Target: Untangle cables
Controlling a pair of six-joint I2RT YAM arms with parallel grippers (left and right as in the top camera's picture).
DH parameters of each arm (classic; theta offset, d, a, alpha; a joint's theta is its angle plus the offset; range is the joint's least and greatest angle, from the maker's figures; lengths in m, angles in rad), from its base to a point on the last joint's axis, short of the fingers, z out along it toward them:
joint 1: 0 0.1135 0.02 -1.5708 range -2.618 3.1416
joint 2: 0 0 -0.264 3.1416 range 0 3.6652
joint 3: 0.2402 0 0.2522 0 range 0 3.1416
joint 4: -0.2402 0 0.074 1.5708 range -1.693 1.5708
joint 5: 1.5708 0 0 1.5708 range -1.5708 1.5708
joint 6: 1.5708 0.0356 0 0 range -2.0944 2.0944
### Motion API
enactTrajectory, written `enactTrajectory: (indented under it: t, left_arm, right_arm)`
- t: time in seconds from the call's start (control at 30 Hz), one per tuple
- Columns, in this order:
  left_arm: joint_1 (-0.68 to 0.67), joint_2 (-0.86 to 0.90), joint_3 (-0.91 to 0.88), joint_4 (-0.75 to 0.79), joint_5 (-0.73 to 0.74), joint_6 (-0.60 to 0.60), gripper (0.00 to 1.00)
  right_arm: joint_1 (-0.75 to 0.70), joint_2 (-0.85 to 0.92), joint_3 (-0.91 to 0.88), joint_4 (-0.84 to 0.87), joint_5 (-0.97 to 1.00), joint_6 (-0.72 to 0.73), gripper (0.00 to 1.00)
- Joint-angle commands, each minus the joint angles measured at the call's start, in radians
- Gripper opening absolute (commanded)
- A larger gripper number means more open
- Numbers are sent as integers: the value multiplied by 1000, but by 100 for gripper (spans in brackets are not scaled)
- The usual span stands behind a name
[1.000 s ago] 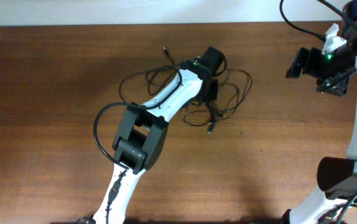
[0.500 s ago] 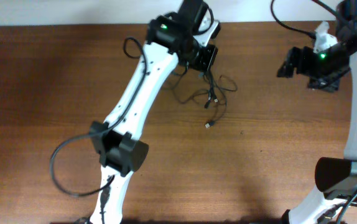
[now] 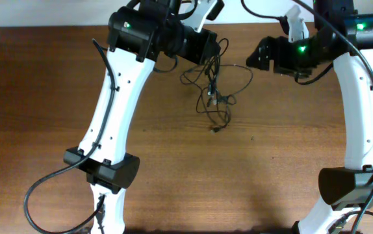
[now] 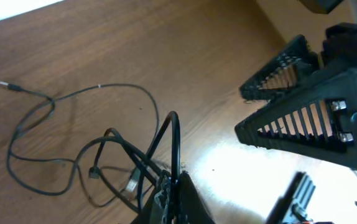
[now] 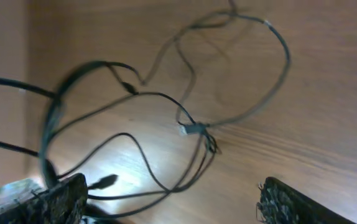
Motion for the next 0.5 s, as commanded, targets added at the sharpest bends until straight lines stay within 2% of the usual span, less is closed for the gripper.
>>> enactTrajectory:
  t: [0.0,0.2,0.4,0.47]
  left_arm:
    - [24,-43,14,35,100,-63,0]
    - [50,-43,14,105,108,-291,0]
    - [50,-43,14,211,303,-343,0]
    - [50,-43,14,211,309,-379,0]
  right_arm:
    - [3,8,12,23,-137,2,89]
    - [3,8,12,71,-238,3,89]
    - [19,8,12,173,-251,137,89]
    - [32,8,12,214,-250,182,89]
